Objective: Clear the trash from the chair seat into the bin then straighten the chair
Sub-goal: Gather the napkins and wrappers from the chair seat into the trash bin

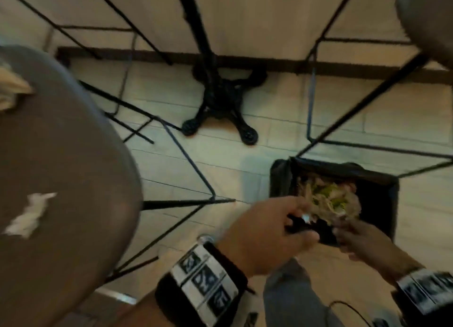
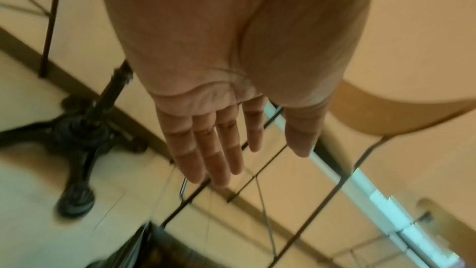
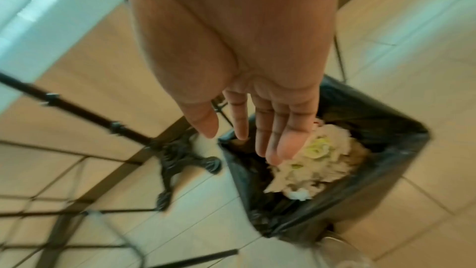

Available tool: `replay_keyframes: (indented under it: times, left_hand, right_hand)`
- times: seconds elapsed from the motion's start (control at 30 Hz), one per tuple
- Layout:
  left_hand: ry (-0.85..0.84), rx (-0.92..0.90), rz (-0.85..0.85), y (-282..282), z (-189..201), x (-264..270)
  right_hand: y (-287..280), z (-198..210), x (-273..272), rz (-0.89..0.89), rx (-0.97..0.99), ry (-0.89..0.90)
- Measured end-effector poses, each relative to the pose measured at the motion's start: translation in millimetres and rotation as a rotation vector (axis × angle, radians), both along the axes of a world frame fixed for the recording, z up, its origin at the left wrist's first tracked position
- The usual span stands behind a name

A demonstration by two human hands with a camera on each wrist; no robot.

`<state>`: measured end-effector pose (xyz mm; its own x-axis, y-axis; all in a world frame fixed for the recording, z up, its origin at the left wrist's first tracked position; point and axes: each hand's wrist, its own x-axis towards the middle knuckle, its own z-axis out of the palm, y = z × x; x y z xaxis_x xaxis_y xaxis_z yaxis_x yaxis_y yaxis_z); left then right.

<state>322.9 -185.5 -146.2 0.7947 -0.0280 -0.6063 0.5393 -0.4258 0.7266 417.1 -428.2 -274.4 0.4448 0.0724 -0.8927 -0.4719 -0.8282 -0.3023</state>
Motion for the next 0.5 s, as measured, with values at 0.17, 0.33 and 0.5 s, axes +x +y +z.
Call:
replay_keyframes:
  times: [0.17,0.33,0.5]
  left_hand:
    - [-0.203,0.032,0.200,83,115,-75]
    - [-0.351,0.232,0.488,147,166,-158]
    - [-0.282,0.545,0.591,198,151,-207]
  right_hand:
    - [109,96,-13,0.402,0.184,-0.161]
    - [240,213,-32,0.608,0.415,-0.339]
    - [363,269,-53,0.740,0.610,-0.579]
